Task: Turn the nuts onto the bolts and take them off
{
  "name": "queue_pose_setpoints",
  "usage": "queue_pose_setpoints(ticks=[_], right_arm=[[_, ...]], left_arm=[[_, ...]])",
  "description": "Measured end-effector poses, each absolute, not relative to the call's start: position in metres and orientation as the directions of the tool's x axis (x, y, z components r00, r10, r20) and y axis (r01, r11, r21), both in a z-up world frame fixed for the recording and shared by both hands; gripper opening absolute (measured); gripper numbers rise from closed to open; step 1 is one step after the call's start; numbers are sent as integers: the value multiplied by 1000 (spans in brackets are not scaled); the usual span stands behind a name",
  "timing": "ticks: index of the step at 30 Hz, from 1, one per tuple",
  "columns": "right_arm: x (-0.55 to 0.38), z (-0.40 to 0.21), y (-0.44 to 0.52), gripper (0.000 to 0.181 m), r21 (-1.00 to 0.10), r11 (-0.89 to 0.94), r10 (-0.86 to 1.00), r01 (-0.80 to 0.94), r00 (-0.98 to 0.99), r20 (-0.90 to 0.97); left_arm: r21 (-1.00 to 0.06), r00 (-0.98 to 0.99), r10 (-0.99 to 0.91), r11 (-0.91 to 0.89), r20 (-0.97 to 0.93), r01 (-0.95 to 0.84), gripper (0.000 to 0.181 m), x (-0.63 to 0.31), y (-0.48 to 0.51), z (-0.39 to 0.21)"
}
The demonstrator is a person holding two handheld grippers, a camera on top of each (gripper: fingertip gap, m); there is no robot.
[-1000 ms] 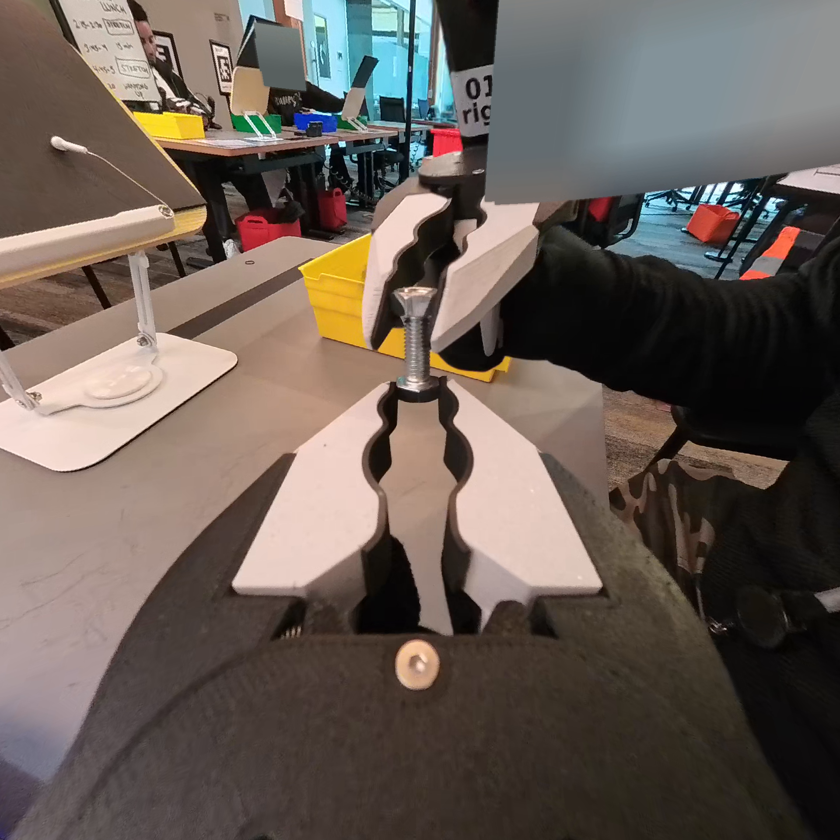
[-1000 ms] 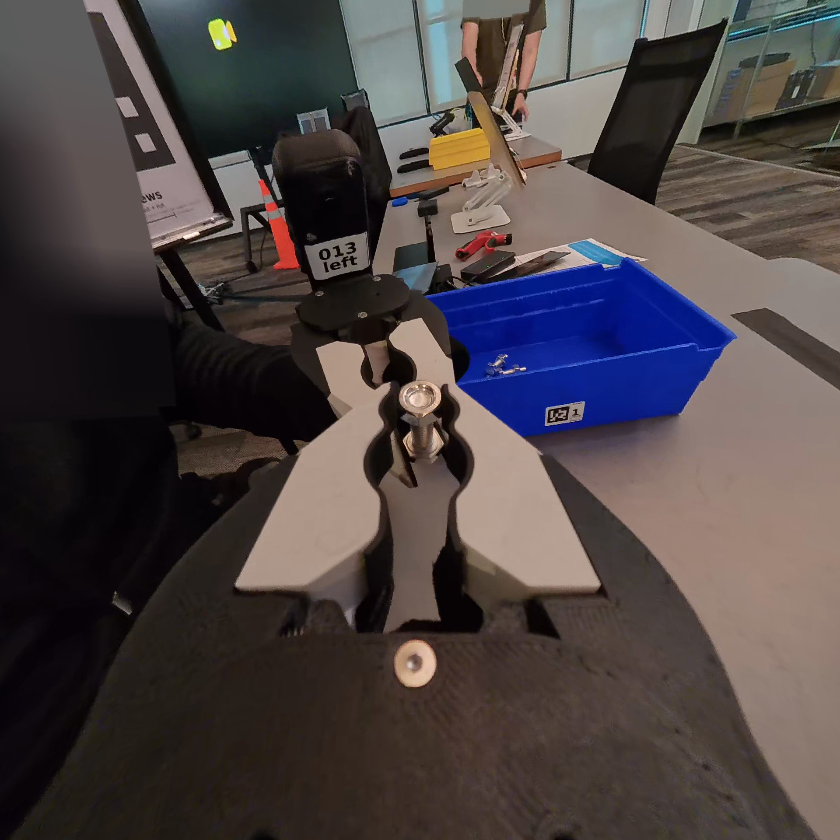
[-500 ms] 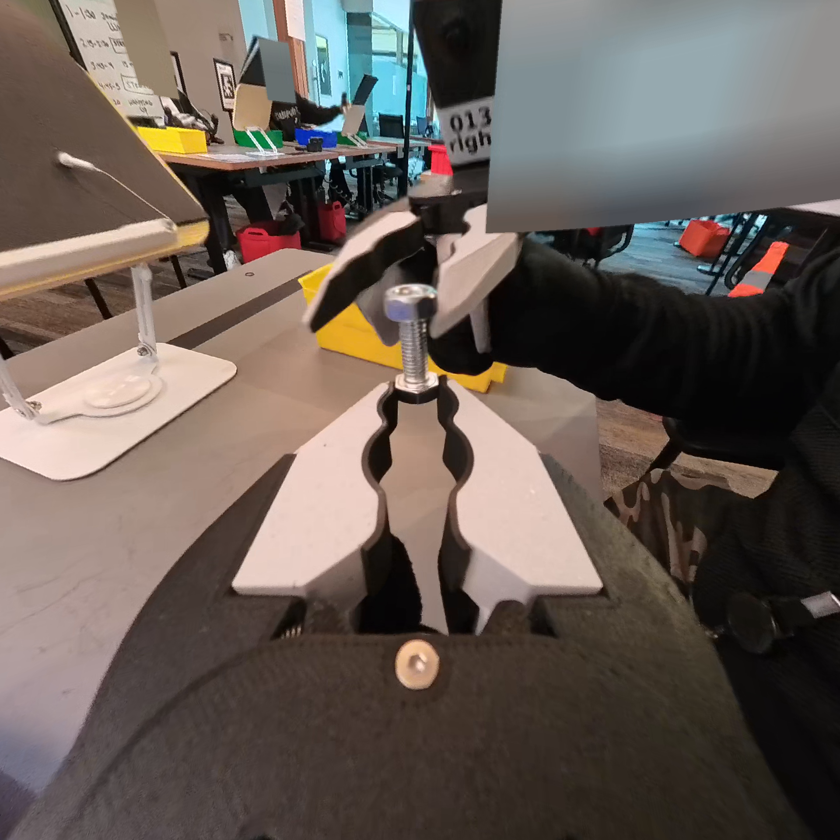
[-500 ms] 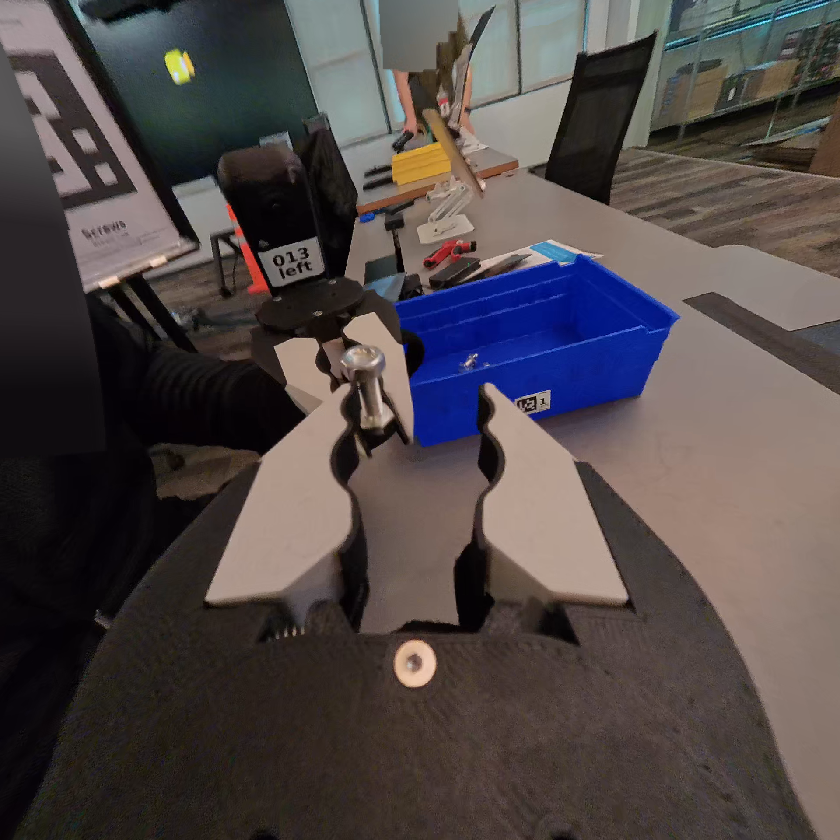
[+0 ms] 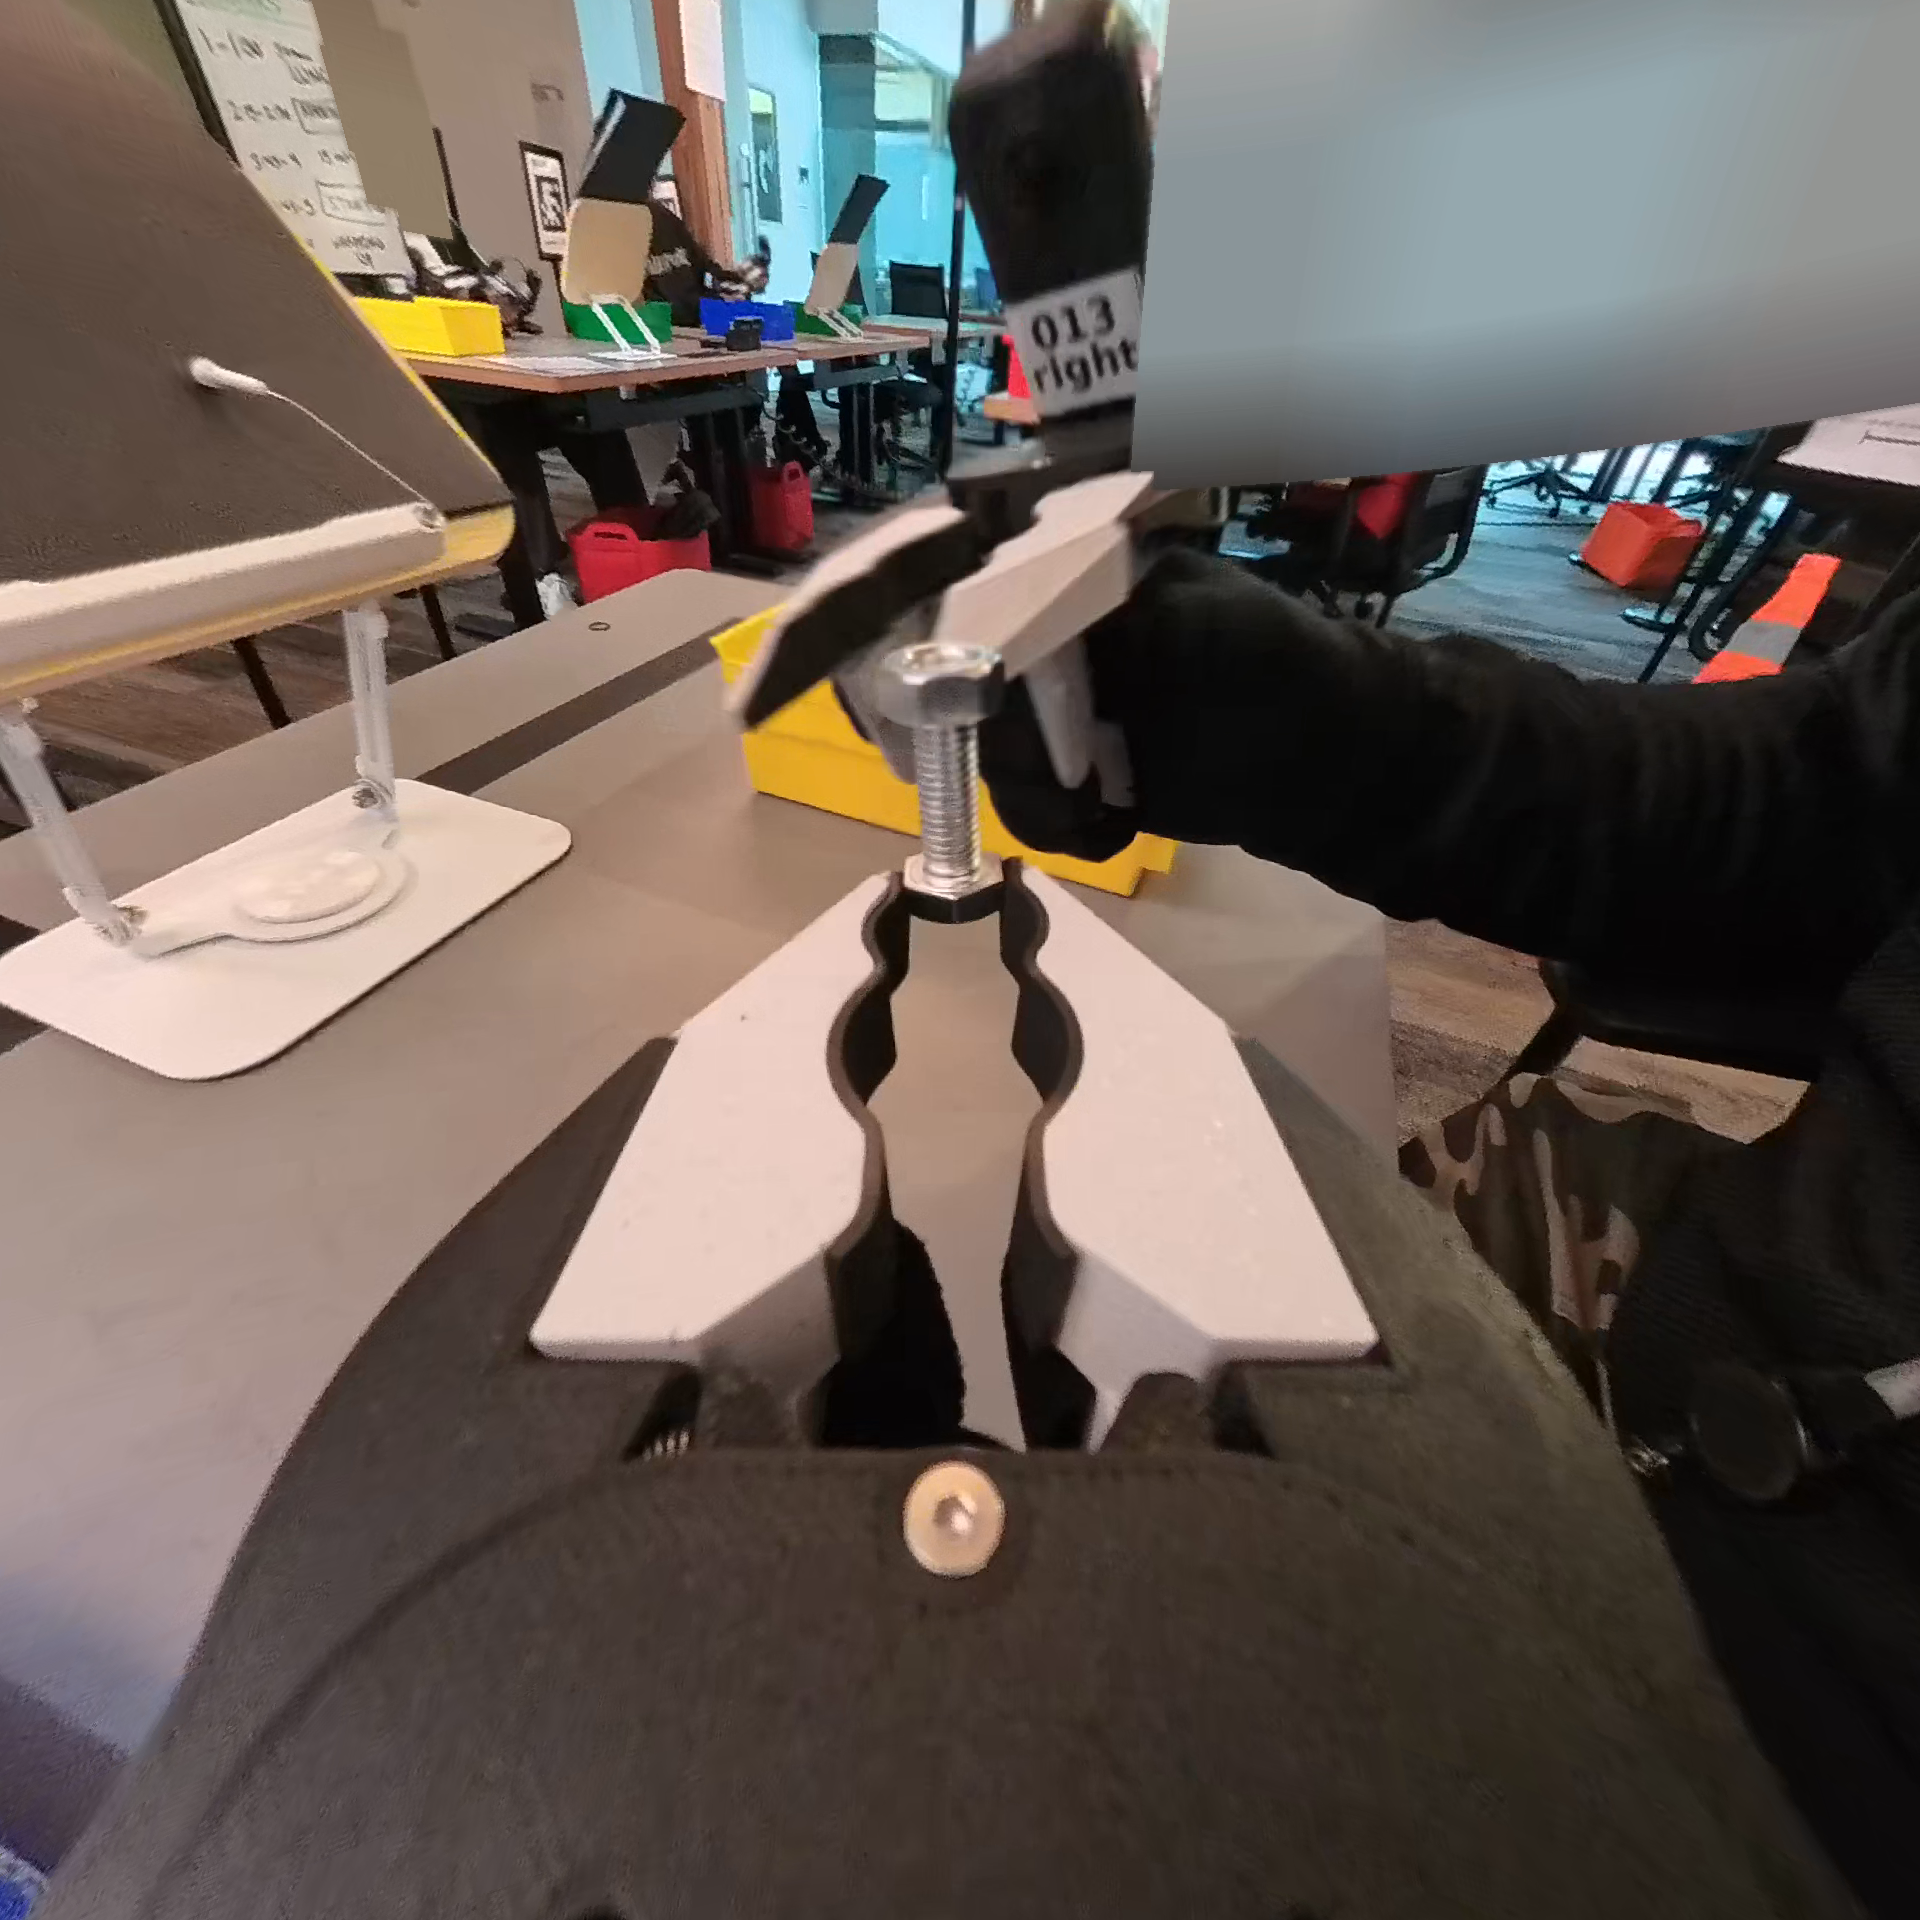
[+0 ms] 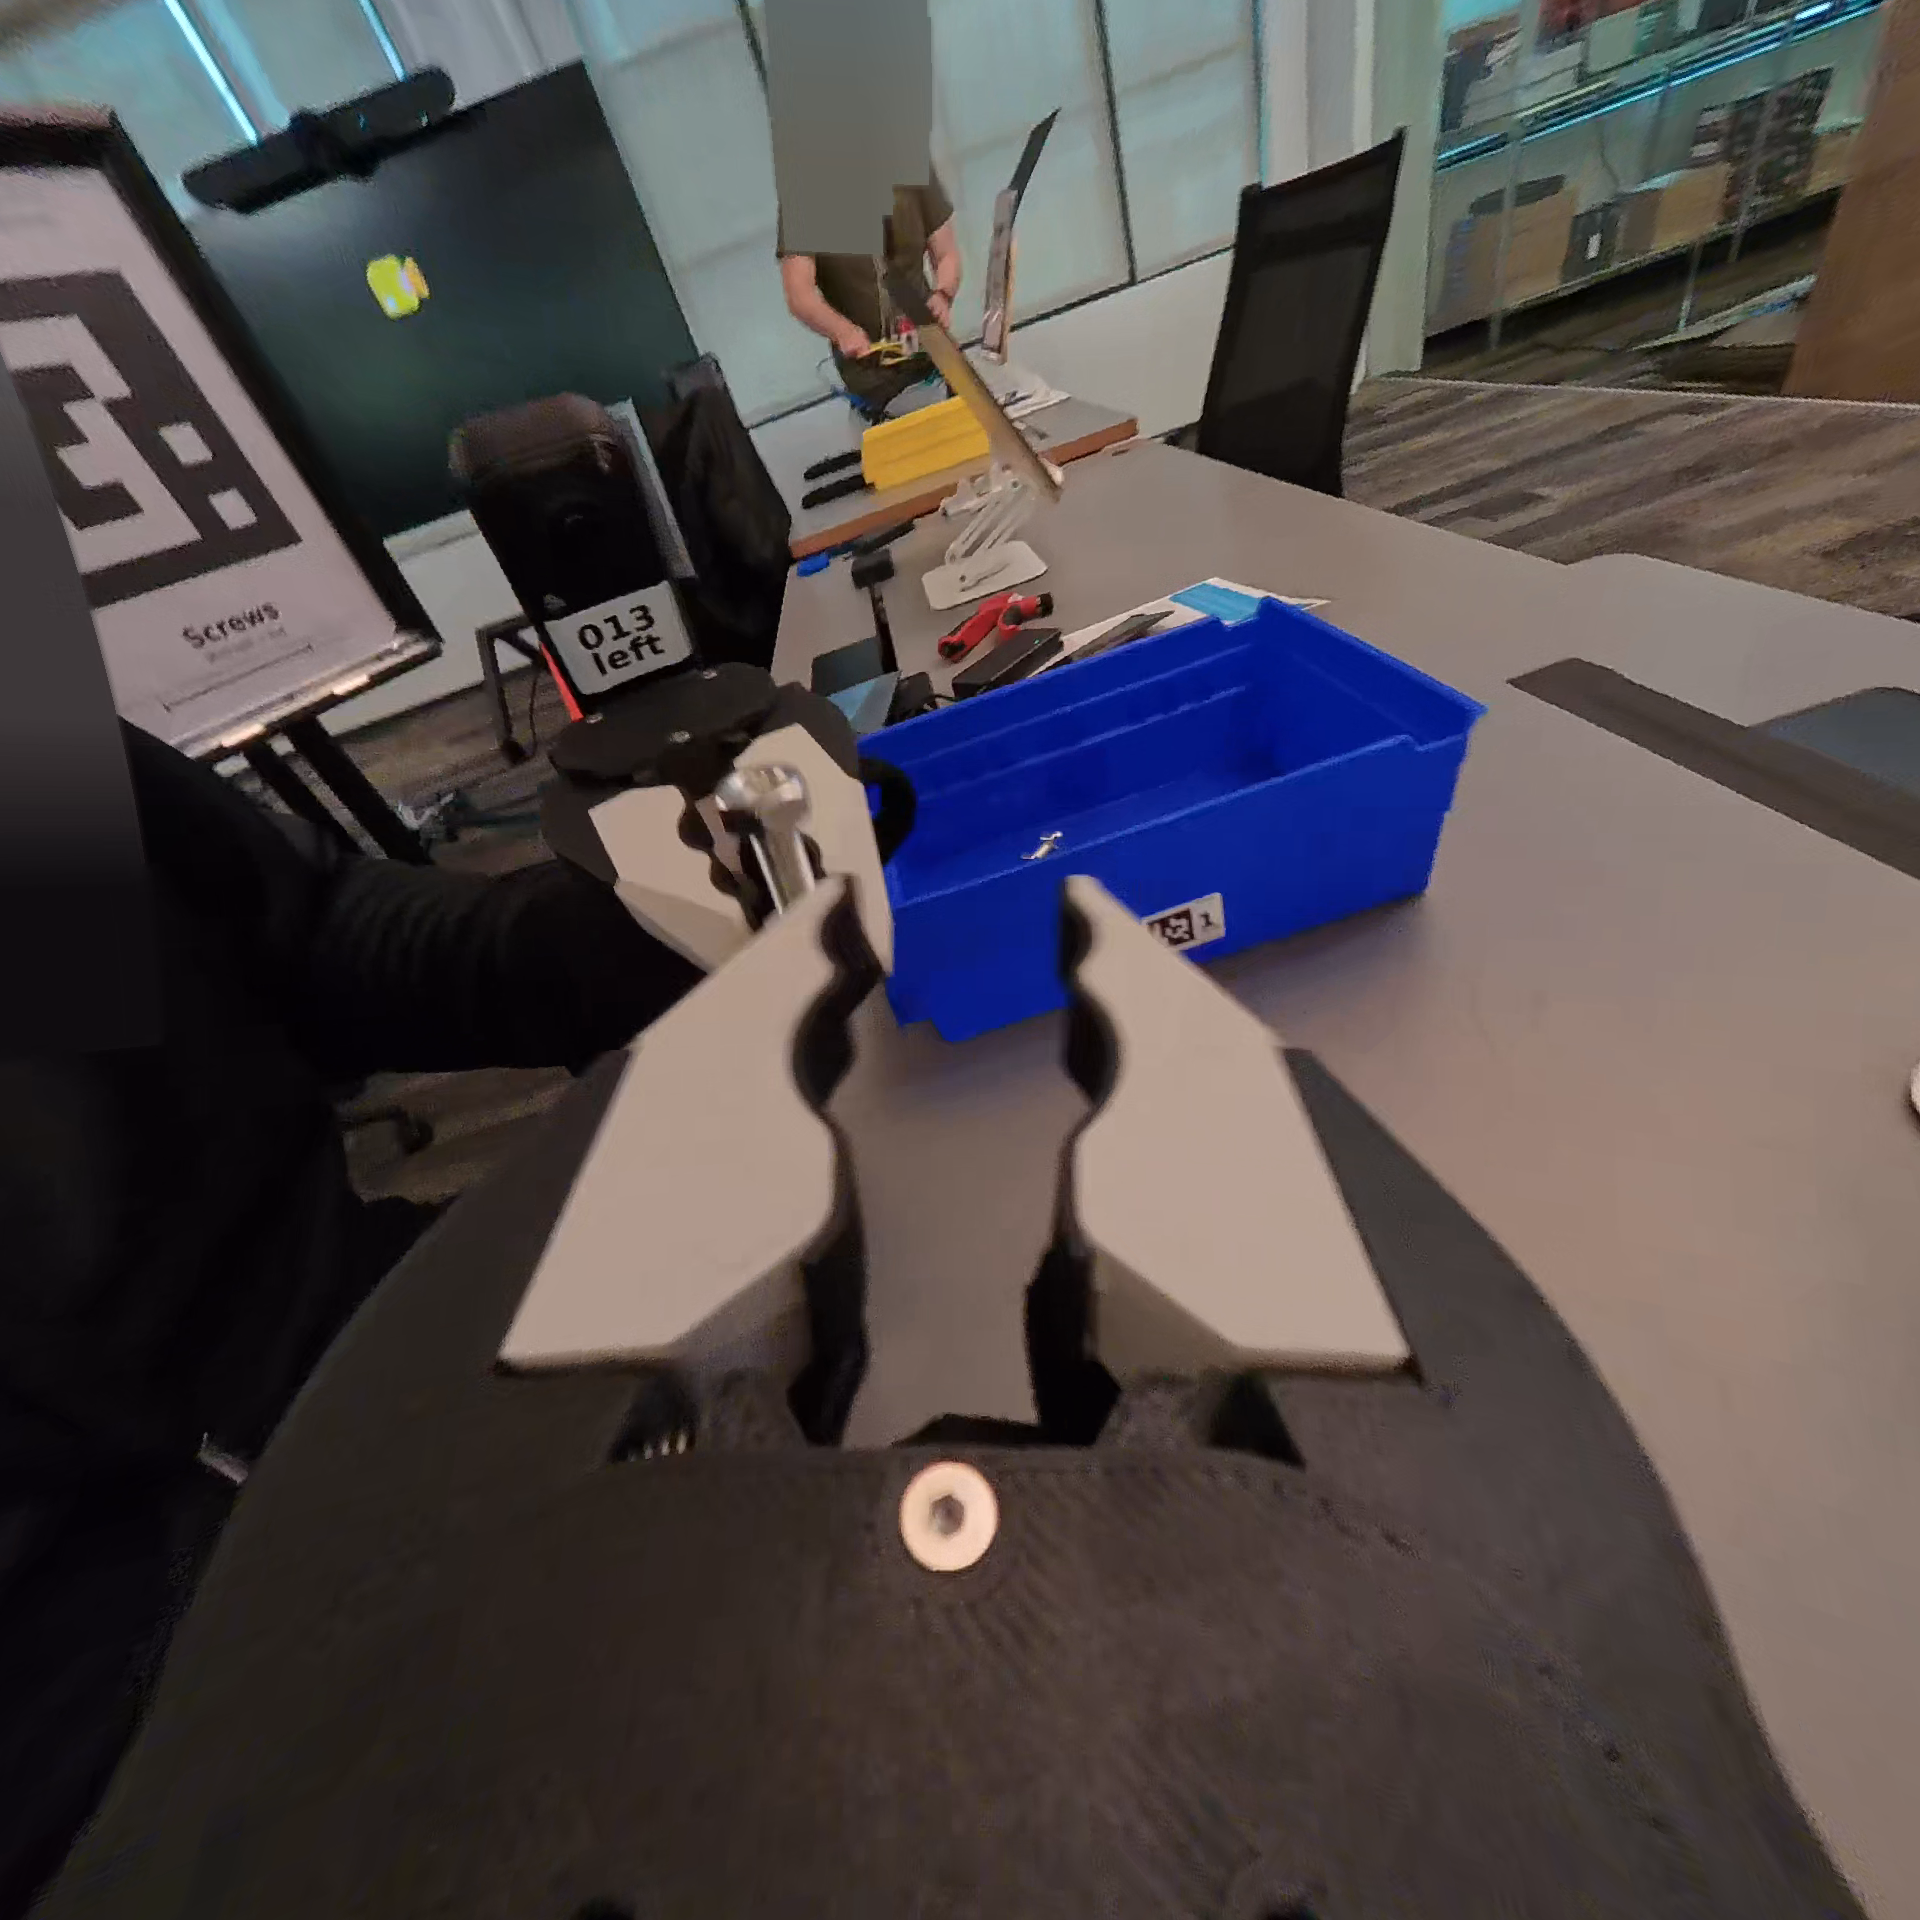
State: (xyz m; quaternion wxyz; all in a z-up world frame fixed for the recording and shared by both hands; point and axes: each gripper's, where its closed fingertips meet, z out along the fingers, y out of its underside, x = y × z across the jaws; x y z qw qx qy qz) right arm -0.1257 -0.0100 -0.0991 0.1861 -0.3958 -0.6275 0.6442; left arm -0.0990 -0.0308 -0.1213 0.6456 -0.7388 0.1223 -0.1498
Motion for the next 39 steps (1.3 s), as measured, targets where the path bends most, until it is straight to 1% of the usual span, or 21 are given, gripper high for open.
queue_pose_setpoints(ticks=[1,4,6,8,11,12,13,14,15,18,21,24,25,26,27,28,32,36,38,39], right_arm=[[-124,-102,-1,28,-952,-168,741,258,-603,-294],[-120,-103,5,54,-947,-179,746,265,-591,-306],[-119,-96,-10,62,-959,-141,735,246,-622,-268],[-121,-94,-25,64,-965,-102,724,243,-647,-240],[-125,-97,-28,60,-963,-100,720,251,-650,-245],[-125,-98,-23,63,-959,-119,720,256,-643,-261],[-124,-101,-16,54,-955,-137,724,263,-631,-278],[-122,-105,-9,34,-953,-137,733,270,-619,-281],[-121,-108,-3,35,-952,-138,740,275,-610,-284],[-118,-102,-2,56,-951,-160,733,265,-613,-294],[-119,-97,-22,62,-962,-111,719,251,-648,-252],[-123,-100,-31,57,-961,-92,715,262,-654,-247],[-124,-103,-28,61,-958,-100,717,270,-648,-258],[-124,-104,-23,56,-954,-118,720,276,-638,-274],[-123,-105,-15,41,-951,-138,725,276,-626,-287],[-122,-105,-7,39,-948,-160,727,274,-617,-300],[-117,-101,-9,58,-958,-131,731,256,-628,-268],[-121,-95,-29,59,-962,-112,706,250,-661,-254],[-123,-99,-29,55,-959,-106,709,261,-657,-257],[-124,-101,-26,57,-958,-112,711,264,-652,-263]], left_arm=[[-990,925,-375,-139,66,15,16,-100,-31,-121],[-988,928,-370,-153,52,-6,16,-100,-30,-126],[-986,927,-370,-166,60,-2,16,-98,-28,-130],[-984,927,-371,-177,49,-19,16,-95,-26,-134],[-986,927,-374,-166,28,-37,16,-92,-27,-131],[-985,931,-365,-165,24,-39,16,-94,-27,-131],[-987,932,-361,-160,27,-33,16,-97,-28,-129],[-989,930,-366,-148,37,-19,16,-98,-29,-126],[-989,932,-361,-147,38,-16,16,-100,-29,-126],[-987,933,-358,-157,32,-26,16,-100,-28,-130],[-985,931,-363,-169,35,-29,16,-96,-27,-134],[-986,928,-371,-161,29,-34,16,-93,-27,-132],[-987,929,-368,-158,28,-33,16,-94,-27,-131],[-988,930,-367,-151,32,-26,16,-95,-28,-129],[-990,929,-369,-142,38,-16,16,-96,-29,-126],[-990,930,-366,-142,41,-12,16,-98,-29,-126],[-988,931,-361,-155,51,-6,16,-99,-28,-131],[-986,930,-366,-165,36,-27,16,-95,-26,-134],[-987,929,-367,-161,34,-28,16,-94,-27,-134],[-987,931,-365,-161,33,-29,16,-95,-27,-133]])
